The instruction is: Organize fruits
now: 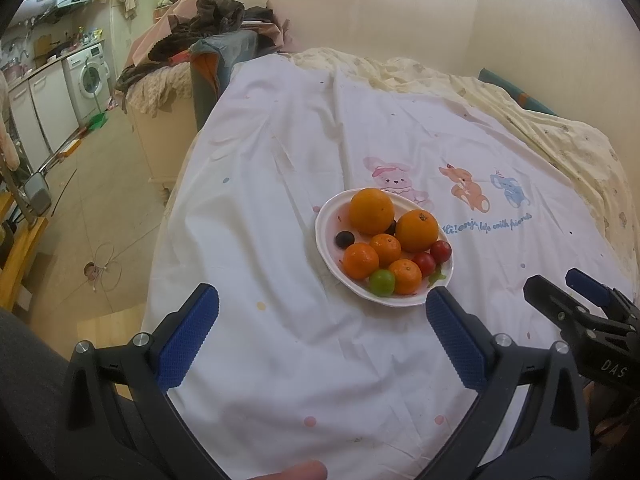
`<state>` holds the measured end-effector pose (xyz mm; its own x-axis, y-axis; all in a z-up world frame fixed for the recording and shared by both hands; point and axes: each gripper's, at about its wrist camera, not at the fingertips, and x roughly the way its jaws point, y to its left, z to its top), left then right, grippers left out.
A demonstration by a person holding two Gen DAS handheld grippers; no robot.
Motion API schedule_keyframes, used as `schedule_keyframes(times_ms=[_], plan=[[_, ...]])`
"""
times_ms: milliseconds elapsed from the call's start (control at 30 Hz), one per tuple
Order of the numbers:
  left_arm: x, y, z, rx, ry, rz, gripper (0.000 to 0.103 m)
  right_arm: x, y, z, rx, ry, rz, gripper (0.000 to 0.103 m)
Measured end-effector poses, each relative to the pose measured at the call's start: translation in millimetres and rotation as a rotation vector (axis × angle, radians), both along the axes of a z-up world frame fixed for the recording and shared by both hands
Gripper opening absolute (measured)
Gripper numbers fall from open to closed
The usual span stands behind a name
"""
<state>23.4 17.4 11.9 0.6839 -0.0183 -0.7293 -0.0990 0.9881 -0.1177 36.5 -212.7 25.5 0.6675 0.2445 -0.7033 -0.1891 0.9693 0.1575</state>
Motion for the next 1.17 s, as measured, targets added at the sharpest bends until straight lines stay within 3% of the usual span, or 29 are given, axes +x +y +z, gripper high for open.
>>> schedule_keyframes(times_ms=[1167], plan=[[-3.5,-1.4,-0.1,-0.013,0.006,0.011,0.102,-1.1,0.1,0.2,-0.010,-0.012,0.007,0.103]])
